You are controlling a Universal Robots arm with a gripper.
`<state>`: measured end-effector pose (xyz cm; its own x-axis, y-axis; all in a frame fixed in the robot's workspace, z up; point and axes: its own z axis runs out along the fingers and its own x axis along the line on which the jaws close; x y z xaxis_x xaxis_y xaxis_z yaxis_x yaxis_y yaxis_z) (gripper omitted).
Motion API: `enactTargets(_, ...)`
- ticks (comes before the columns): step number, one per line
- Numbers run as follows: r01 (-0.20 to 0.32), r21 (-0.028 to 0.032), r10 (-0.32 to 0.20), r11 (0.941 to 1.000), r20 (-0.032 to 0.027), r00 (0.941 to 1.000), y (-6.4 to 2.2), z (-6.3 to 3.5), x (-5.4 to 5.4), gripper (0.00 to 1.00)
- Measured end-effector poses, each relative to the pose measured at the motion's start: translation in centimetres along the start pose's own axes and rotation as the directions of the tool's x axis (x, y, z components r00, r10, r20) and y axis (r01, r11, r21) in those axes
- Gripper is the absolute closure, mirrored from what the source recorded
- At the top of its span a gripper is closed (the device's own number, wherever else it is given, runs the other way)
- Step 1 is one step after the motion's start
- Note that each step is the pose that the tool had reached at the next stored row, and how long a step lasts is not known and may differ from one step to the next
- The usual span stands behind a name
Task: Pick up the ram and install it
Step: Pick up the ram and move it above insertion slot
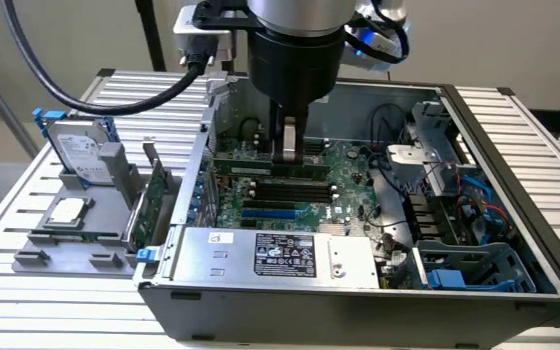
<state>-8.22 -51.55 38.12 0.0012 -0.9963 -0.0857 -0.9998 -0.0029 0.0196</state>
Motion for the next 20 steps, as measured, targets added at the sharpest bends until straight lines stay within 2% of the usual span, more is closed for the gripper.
enactTargets(4,0.000,0.0000,0.000,1.0000,-0.0015,1.0000,-1.78,0.69,-0.8,1.00)
enactTargets(8,0.000,-0.0001,0.000,1.0000,-0.0036,1.0000,-2.93,1.38,-2.2,1.00)
enactTargets(15,0.000,-0.0001,0.000,1.0000,-0.0063,1.0000,-4.21,2.42,-4.9,1.00)
enactTargets(20,0.000,0.0000,0.000,1.0000,-0.0067,1.0000,-4.80,3.32,-6.6,1.00)
